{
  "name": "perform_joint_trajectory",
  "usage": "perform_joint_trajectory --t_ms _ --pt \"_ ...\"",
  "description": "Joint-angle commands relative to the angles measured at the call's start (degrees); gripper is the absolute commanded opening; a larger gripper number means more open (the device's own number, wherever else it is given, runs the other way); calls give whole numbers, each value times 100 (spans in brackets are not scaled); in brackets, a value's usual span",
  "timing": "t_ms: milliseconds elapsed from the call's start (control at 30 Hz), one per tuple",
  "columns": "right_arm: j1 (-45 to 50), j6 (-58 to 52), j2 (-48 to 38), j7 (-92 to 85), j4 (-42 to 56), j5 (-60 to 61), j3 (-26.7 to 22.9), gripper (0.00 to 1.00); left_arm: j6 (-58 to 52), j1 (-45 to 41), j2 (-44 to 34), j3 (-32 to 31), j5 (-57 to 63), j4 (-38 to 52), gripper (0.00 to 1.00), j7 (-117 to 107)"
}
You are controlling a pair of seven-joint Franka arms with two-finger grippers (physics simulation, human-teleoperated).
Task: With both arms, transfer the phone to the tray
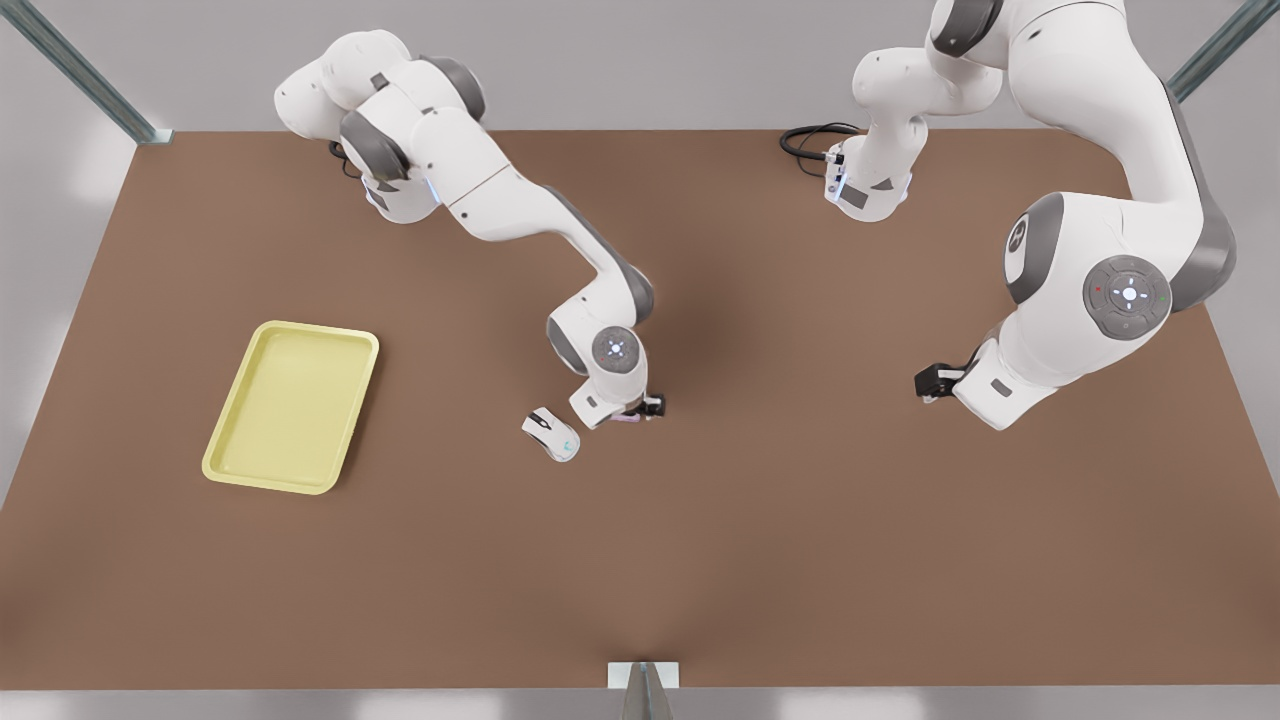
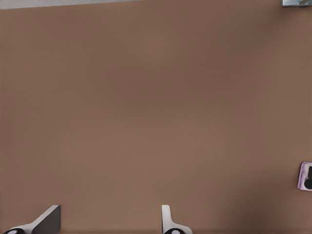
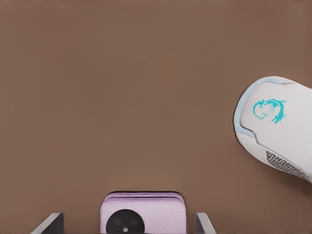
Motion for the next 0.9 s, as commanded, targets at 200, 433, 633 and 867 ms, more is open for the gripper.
perform_joint_trajectory --t_ms 200,433,633,867 --pt "-27 362 -43 1312 -118 -215 99 100 11 0 -7 -2 6 3 100 176" --pt "8 362 -175 460 -452 -400 205 100 11 0 19 -2 6 3 100 167" --pt "-45 362 -201 -95 -628 -426 249 100 11 0 28 -2 15 3 100 167" --pt "-45 432 -87 -112 -601 -418 249 100 28 0 72 -2 41 3 100 167"
